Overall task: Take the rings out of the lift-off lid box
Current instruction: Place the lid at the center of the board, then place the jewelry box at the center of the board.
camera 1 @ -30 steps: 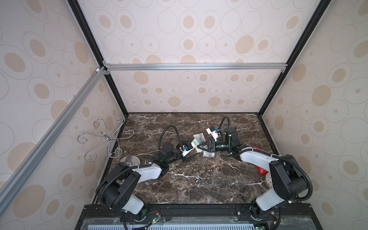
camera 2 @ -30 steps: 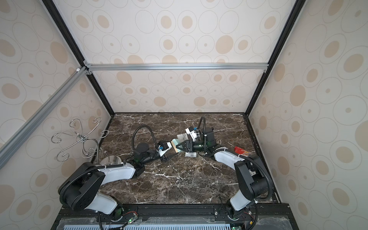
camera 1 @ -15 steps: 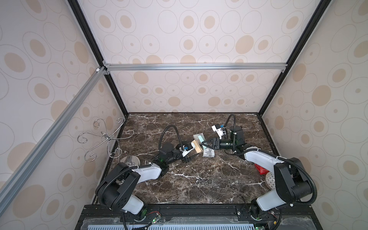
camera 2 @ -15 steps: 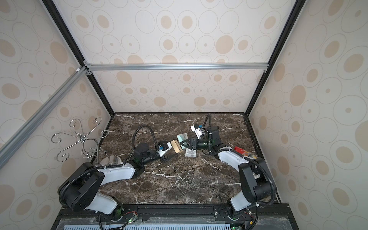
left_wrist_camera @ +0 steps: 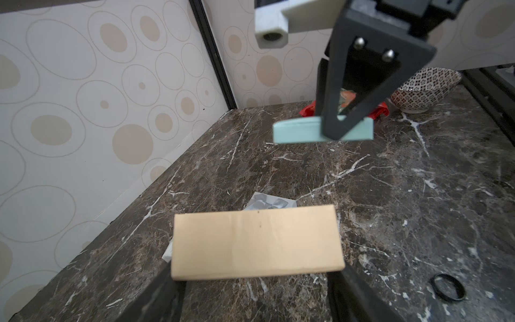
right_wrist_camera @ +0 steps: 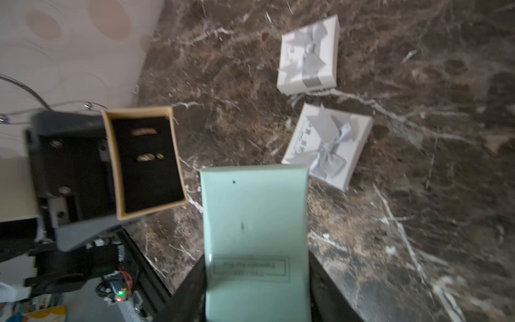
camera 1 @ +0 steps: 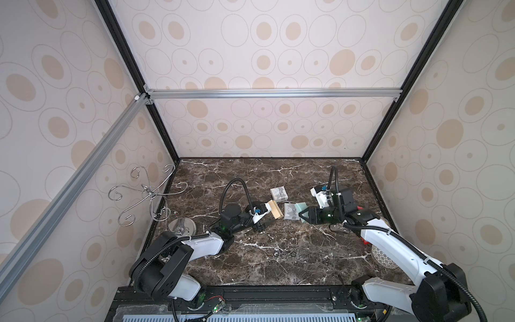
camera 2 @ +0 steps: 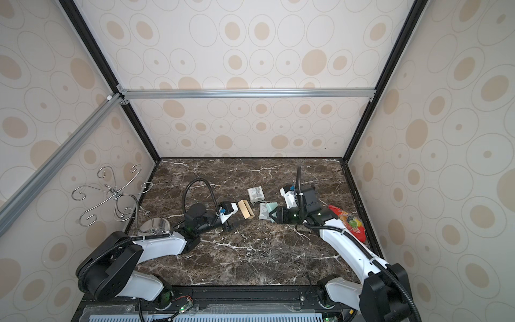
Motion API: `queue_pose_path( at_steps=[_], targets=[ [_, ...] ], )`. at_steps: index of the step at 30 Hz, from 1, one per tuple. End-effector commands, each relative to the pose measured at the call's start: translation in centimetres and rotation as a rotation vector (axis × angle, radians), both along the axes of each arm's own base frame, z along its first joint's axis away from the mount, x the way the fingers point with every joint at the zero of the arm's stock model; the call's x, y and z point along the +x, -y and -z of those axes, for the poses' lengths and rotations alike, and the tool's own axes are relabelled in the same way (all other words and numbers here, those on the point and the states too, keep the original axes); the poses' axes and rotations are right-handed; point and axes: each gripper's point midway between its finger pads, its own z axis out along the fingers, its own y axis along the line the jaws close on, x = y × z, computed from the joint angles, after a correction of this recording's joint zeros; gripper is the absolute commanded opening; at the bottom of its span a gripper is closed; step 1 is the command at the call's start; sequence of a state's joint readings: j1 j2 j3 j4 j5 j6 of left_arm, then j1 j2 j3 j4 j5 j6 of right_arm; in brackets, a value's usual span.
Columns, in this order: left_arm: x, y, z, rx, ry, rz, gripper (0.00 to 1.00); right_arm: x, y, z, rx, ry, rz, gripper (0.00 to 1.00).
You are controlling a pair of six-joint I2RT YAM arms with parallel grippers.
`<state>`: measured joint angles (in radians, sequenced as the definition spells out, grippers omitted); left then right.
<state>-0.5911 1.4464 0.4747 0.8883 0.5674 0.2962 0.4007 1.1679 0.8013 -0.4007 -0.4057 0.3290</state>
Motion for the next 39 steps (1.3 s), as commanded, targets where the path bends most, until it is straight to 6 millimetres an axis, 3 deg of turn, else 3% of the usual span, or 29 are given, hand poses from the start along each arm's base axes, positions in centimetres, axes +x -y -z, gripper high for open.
queue_pose_path(
  at_steps=[1,4,14,15,18,21,25,29,33,39],
  targets=[
    [-0.9,0.4,-2.0,-0.067,0.034,0.045,0.57,-3.1,3.3,5.0,-0.255,-0.119,0.076,0.51],
    [-1.1,0.6,-2.0,-0.073,0.026,0.059,0.57,-3.7,4.3,6.9,-0.307,-0.148,0.139,0.51],
    [-1.7,0.9,-2.4,-0.102,0.019,0.087,0.57,-1.7,4.4,11.0,-0.4,-0.19,0.171,0.52],
    [-1.8,0.9,-2.4,-0.105,0.019,0.089,0.57,-1.5,4.3,11.2,-0.4,-0.191,0.173,0.54],
    [-2.1,0.9,-2.6,-0.129,0.011,0.103,0.57,-1.3,4.0,11.1,-0.397,-0.19,0.154,0.7],
    [-3.0,1.0,-2.8,-0.161,0.0,0.141,0.57,-1.1,4.0,9.2,-0.398,-0.151,0.137,0.82],
    [-3.7,1.1,-3.2,-0.192,-0.008,0.173,0.57,-0.6,4.0,4.9,-0.347,-0.064,0.107,0.95],
    [-4.3,1.1,-3.8,-0.233,-0.012,0.203,0.57,-0.3,1.1,-0.4,-0.008,0.003,0.018,0.98],
    [-5.1,1.4,-4.1,-0.266,-0.035,0.249,0.57,0.0,-1.7,-4.6,0.312,0.031,-0.057,0.88],
    [-5.0,1.8,-4.1,-0.26,-0.047,0.256,0.57,0.7,-4.3,-7.1,0.521,0.005,-0.145,0.66]
  ],
)
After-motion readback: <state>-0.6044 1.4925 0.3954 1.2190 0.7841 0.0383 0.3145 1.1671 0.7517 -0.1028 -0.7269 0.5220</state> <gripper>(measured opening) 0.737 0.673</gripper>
